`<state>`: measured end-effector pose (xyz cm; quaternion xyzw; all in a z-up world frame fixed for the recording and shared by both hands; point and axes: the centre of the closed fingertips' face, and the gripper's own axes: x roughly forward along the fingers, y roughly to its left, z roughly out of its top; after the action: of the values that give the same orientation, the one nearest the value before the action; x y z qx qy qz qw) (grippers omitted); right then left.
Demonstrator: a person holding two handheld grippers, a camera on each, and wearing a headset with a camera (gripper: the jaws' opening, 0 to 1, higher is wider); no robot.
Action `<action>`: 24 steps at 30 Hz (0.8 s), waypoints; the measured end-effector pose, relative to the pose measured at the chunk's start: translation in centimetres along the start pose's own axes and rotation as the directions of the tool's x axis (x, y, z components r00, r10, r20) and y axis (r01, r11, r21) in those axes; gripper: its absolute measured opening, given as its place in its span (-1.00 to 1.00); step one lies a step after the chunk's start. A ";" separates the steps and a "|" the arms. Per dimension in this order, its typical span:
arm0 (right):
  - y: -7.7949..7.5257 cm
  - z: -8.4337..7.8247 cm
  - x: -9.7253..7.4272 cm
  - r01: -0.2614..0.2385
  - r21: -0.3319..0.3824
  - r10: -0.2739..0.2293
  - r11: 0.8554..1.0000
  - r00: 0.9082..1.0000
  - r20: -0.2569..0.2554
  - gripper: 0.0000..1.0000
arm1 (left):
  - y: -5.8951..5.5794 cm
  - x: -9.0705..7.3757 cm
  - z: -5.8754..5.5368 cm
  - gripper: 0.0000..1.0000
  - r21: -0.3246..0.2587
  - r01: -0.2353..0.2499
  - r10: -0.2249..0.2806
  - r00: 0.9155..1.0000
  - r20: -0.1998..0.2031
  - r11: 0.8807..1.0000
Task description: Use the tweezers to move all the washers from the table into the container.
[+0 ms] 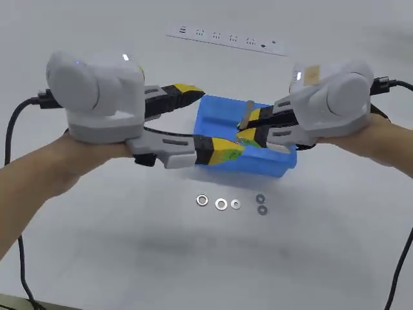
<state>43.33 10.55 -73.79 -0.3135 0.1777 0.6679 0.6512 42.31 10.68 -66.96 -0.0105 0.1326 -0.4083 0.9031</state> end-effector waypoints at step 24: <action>1.2 1.6 -0.5 -0.049 -0.072 0.050 0.996 0.999 0.013 -0.85 | -2.4 1.3 1.1 -0.81 0.196 0.195 -0.182 0.980 -0.085 0.961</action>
<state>41.82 11.11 -72.46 -0.3274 0.1565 0.6922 0.6238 41.63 8.00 -65.86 0.0829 0.1184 -0.5040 0.8515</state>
